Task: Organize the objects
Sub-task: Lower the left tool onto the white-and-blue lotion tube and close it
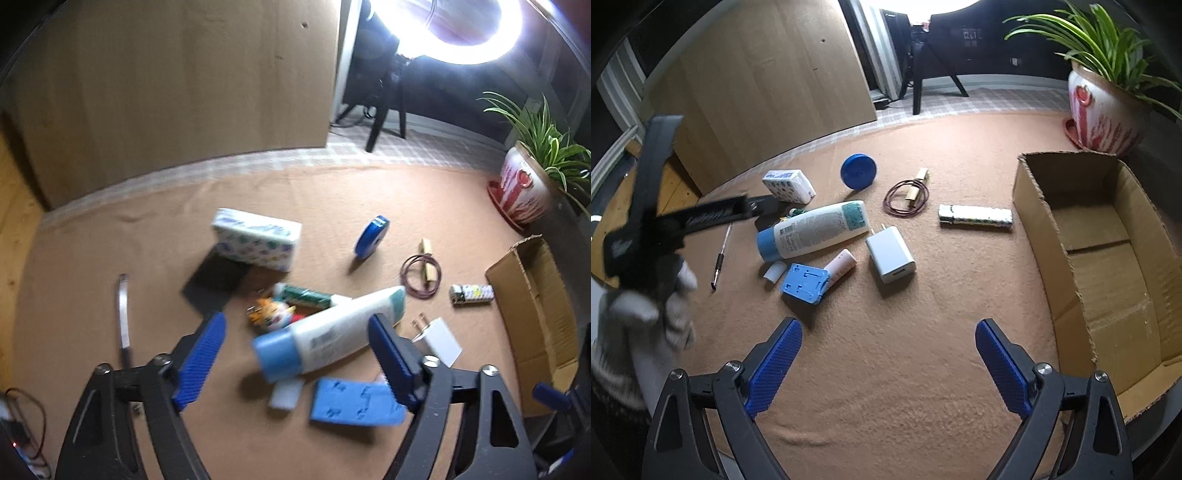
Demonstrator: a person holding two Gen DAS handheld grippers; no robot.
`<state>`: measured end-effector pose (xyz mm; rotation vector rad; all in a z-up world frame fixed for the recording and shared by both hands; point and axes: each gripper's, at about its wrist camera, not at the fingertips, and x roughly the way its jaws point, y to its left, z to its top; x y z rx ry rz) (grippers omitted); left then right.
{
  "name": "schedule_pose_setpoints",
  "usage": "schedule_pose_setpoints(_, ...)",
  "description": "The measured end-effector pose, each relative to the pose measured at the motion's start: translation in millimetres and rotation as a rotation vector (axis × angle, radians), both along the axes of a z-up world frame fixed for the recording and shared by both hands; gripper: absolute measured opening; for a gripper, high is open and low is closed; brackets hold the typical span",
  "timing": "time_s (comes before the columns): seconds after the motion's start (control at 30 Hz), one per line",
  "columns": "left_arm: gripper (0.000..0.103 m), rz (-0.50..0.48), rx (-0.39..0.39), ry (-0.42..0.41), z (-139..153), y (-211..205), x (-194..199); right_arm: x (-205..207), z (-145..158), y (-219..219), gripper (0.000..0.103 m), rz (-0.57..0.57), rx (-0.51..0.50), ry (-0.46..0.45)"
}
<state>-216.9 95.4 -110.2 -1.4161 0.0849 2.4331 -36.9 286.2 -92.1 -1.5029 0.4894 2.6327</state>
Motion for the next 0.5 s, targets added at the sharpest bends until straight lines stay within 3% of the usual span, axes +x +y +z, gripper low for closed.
schedule_pose_setpoints(0.1, 0.062, -0.027, 0.035, -0.056, -9.6, 8.4, -15.8, 4.8, -0.3, 6.6, 0.093, -0.021, -0.001, -0.001)
schedule_pose_setpoints(0.17, 0.062, -0.052, 0.045, -0.086, -17.0, 14.8, -23.4, 6.7, -0.2, 9.9, 0.093, -0.030, 0.002, -0.001)
schedule_pose_setpoints(0.4, 0.040, -0.073, 0.075, -0.165, -38.7, 22.6, -35.8, 9.7, -3.4, 16.4, 0.093, -0.043, 0.001, -0.007)
schedule_pose_setpoints(0.5, 0.038, -0.072, 0.115, -0.187, -42.9, 18.7, -37.3, 9.7, -4.4, 15.5, 0.093, -0.041, 0.000, -0.009)
